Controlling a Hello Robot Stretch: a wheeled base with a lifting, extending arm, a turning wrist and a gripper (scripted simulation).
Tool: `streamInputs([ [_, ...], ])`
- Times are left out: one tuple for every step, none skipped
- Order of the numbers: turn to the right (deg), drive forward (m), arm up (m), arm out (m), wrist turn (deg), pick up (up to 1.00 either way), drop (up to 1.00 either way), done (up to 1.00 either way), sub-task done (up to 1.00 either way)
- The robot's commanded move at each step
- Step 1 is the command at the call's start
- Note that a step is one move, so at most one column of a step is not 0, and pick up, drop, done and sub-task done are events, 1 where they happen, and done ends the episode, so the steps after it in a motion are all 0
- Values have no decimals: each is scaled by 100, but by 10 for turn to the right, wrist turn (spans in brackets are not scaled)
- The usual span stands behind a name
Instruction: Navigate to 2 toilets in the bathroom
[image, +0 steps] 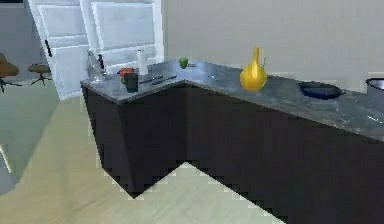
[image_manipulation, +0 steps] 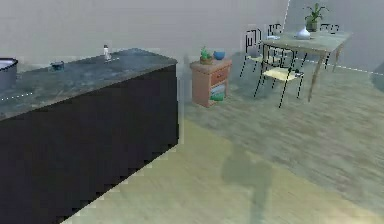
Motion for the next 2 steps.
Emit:
streamInputs([
  [-450, 0, 0, 0, 0, 0, 0, 0, 0],
  [-270, 0, 0, 0, 0, 0, 0, 0, 0],
])
